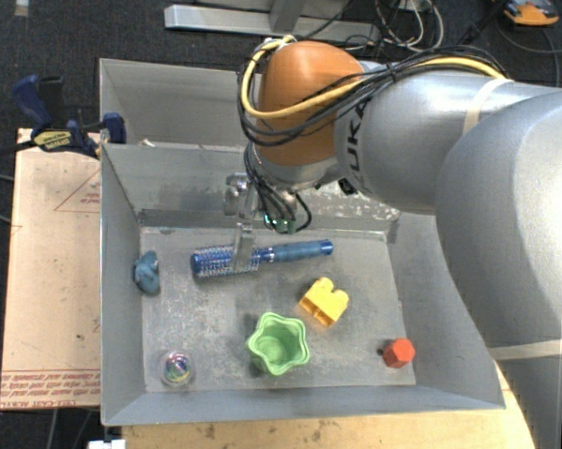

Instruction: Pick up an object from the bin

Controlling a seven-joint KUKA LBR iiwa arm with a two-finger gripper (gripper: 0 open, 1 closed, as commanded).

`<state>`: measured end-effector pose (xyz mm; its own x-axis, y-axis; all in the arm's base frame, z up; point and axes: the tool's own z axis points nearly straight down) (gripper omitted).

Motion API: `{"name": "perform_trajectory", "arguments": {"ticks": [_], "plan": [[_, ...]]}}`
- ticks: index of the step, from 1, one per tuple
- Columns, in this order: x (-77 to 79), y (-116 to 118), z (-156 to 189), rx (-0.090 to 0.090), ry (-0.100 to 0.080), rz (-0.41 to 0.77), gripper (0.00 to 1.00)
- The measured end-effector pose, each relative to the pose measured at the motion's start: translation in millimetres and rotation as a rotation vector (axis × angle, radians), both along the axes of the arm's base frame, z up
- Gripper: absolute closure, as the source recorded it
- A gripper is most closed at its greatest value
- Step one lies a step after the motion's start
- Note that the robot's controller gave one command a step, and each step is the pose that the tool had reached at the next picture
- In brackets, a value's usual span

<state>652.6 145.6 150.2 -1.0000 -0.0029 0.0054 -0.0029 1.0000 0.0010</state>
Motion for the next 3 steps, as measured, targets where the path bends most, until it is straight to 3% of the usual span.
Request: {"name": "perform_trajectory", "arguments": {"ticks": [1, 2, 3], "plan": [[-18.0, 88, 92, 0.005, -0.016, 0.442, 0.00], [-17.1, 19, -32, -0.002, -0.001, 0.120, 0.00], [-9.7, 21, -84, 0.001, -0.003, 0.106, 0.00]]}}
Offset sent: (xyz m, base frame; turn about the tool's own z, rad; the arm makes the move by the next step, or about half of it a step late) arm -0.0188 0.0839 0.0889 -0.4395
